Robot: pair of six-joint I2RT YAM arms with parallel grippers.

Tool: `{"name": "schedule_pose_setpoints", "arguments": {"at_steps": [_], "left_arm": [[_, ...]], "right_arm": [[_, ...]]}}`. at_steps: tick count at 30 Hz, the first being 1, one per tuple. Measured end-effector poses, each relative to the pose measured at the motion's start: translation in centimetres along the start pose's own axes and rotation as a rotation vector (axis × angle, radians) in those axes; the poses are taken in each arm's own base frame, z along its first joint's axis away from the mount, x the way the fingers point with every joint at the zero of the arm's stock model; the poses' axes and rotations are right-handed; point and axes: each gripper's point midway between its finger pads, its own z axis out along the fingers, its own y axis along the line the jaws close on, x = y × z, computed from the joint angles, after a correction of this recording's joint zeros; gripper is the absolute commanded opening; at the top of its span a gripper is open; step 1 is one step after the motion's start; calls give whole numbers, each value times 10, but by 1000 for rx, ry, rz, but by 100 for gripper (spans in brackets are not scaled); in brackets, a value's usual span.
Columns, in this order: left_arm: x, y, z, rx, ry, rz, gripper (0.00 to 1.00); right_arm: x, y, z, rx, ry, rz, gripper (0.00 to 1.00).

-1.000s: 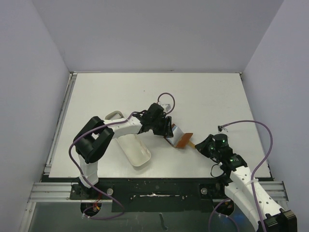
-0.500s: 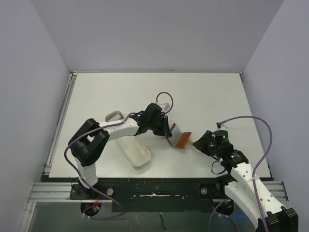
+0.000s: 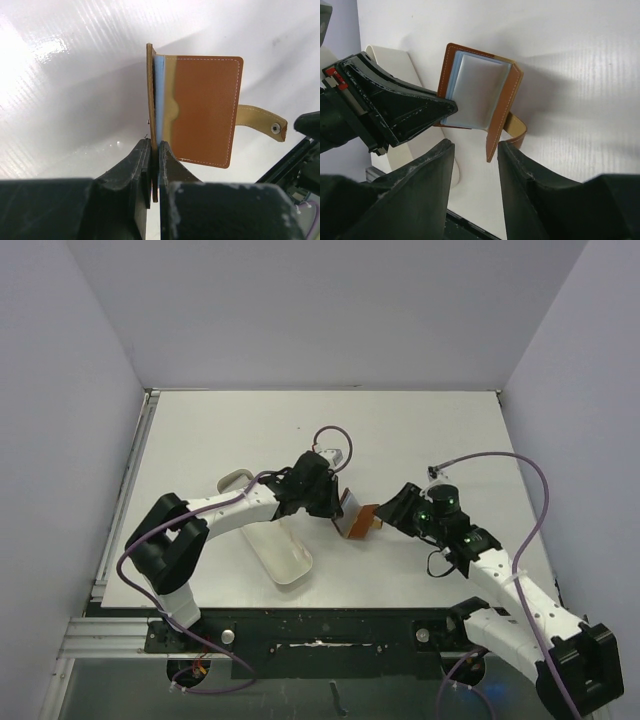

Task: Put the credit cards into the card holder
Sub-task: Open the card holder at the center of the board.

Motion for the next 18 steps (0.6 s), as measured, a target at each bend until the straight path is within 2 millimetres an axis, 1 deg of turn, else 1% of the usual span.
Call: {"name": "schedule_pose_setpoints", "arguments": {"at_steps": [4, 6, 9, 12, 13, 14, 18], "left_arm": [[2, 6, 0, -29, 6, 9, 0], [3, 9, -1, -42, 7, 10, 0], [3, 11, -1, -56, 8, 10, 0], [4, 11, -1, -56, 12, 8, 4], [4, 11, -1, -55, 12, 8, 8], [4, 11, -1, -53, 14, 7, 12], [6, 7, -2, -33, 27, -2, 17]], "right_arm": [[6, 10, 19, -14, 46, -5, 37], [6, 17, 28, -26, 56, -13, 36], [4, 21, 43, -32, 63, -16, 34], [8, 16, 55, -17, 79, -17, 32], [11, 12, 60, -6, 89, -18, 32], [14, 8, 64, 7, 100, -19, 31], [33, -16, 81, 78, 177, -17, 30]]}}
